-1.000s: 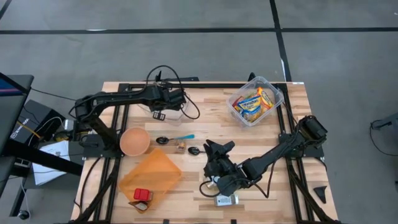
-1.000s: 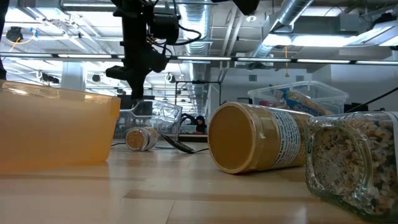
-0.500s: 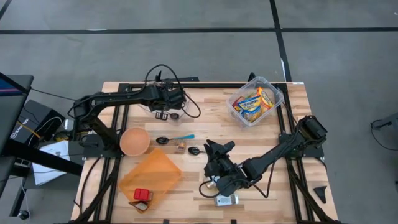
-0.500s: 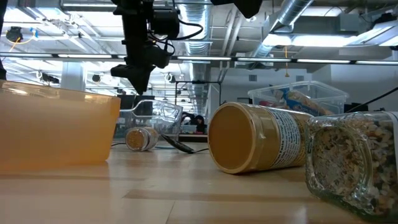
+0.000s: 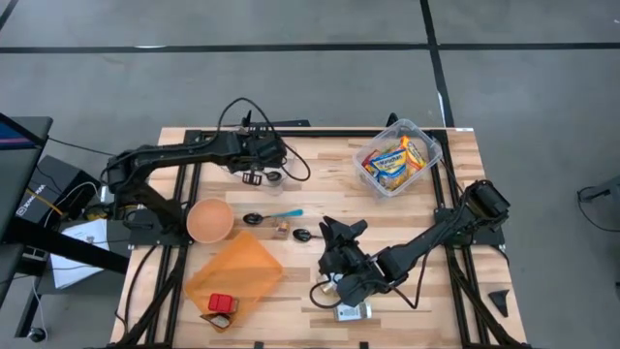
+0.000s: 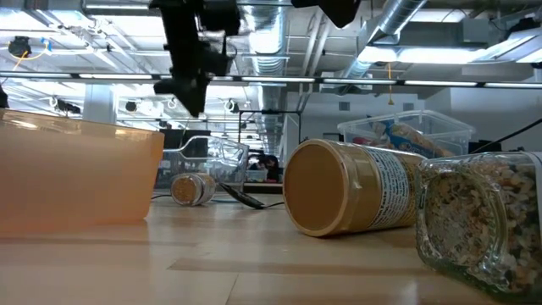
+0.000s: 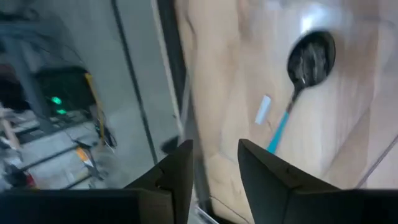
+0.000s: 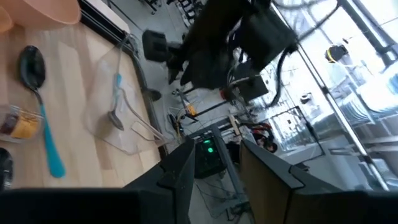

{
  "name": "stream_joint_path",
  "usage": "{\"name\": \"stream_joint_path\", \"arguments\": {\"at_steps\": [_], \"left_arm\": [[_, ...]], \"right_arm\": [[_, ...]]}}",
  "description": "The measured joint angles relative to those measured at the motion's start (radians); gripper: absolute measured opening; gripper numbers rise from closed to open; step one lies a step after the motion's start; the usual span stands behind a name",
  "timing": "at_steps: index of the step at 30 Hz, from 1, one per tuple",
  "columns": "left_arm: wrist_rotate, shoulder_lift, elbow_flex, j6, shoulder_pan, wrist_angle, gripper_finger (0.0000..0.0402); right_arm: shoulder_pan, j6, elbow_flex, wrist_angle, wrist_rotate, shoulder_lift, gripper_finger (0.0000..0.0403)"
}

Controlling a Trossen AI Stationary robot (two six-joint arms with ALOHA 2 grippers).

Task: Pick & Place Food Item
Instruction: Put the brown seasoning bottle into the orange bin

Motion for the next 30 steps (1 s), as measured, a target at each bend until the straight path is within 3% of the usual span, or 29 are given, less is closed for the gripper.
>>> {"name": "stream_joint_path", "arguments": {"at_steps": [4,12,15,23,30], "left_arm": [[0.073,-0.097,0.000,-0.003,-0.050,0.006,0.0116],[0.486,-0.306,-0.015,-0.146,-0.186,0.083,0.0118],[0.567,-0.366,-0.046,-0.163,-0.260,0.115,0.0124],[0.513,-0.421,-0.139,-0.151,-0.484,0.233,0.0158],[0.378,-0.344,-0.241,0.038,-0.648,0.458,0.0217]], "right_arm": [[0.000,0.010,0.000,-0.021,0.020,0.000,0.0123],[0.002,0.017,0.000,-0.036,0.061,0.000,0.0123],[0.010,0.038,-0.001,-0.066,0.075,-0.019,0.0123],[0.061,0.332,0.000,-0.320,0.069,-0.122,0.0123],[0.087,0.620,0.000,-0.533,-0.067,-0.195,0.0123]]}}
